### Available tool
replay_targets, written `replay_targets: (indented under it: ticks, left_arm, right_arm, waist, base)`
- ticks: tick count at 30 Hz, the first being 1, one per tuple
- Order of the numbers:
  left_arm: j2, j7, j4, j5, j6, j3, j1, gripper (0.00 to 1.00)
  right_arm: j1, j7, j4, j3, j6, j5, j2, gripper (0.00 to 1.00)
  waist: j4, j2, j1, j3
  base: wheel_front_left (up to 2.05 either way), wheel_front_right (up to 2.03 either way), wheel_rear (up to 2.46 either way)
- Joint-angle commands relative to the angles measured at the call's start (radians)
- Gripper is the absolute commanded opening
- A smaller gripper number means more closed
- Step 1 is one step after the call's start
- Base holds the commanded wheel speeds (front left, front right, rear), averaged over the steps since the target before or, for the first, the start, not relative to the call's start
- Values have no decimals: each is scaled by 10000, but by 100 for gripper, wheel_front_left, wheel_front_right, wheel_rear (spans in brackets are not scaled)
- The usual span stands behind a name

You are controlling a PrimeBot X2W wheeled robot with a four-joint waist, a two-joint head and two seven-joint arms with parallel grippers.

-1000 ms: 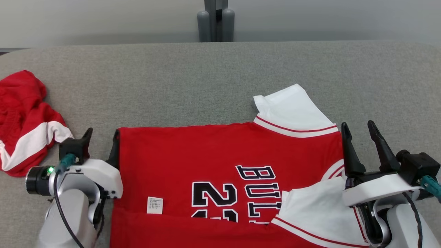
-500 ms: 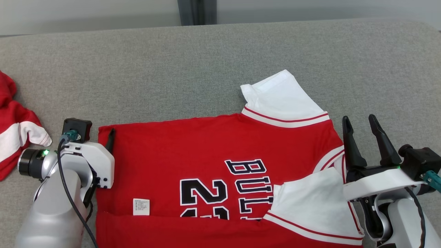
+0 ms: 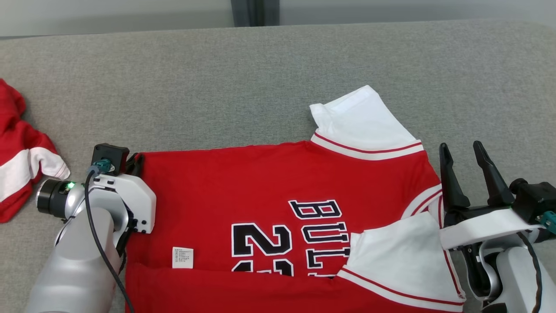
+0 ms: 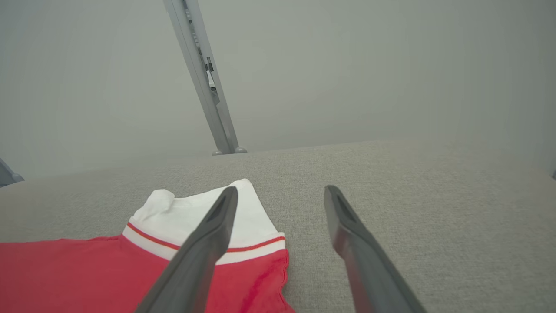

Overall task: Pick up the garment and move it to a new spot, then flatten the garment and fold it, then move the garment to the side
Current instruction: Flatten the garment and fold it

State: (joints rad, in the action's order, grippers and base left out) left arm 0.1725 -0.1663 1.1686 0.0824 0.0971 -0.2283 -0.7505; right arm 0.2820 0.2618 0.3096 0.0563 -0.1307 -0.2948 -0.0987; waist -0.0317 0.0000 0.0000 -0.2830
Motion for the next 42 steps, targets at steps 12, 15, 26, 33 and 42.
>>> replay_targets:
  ticks: [12, 15, 26, 33, 42]
  left_arm:
    - [-610, -413, 321, -48, 112, -527, -679, 0]
    - [-819, -471, 326, -62, 145, -700, -834, 0]
    - [-1161, -661, 431, 234, 66, -1240, -1251, 0]
    - [-1196, -713, 435, 372, 63, -1527, -1385, 0]
    - [-1218, -711, 339, 791, 78, -2057, -1358, 0]
  right_arm:
    - [3111, -1327, 2220, 1650, -2, -1414, -1714, 100]
    - [4008, -2218, 3034, 2788, -2, -1614, -2296, 100]
    - [6449, -3614, 5416, 5737, -1, -3680, -2968, 100]
    - [7211, -3785, 6158, 6591, -1, -4565, -3135, 100]
    - [7844, -3804, 6698, 7435, -2, -5763, -3230, 100]
  waist:
    - [996, 0, 0, -349]
    - [1379, 0, 0, -524]
    - [2039, 0, 0, -952]
    - [2045, 0, 0, -1159]
    - [2085, 0, 0, -1336]
  base:
    - [0, 0, 0]
    - [0, 0, 0]
    - [0, 0, 0]
    - [0, 0, 0]
    - [0, 0, 0]
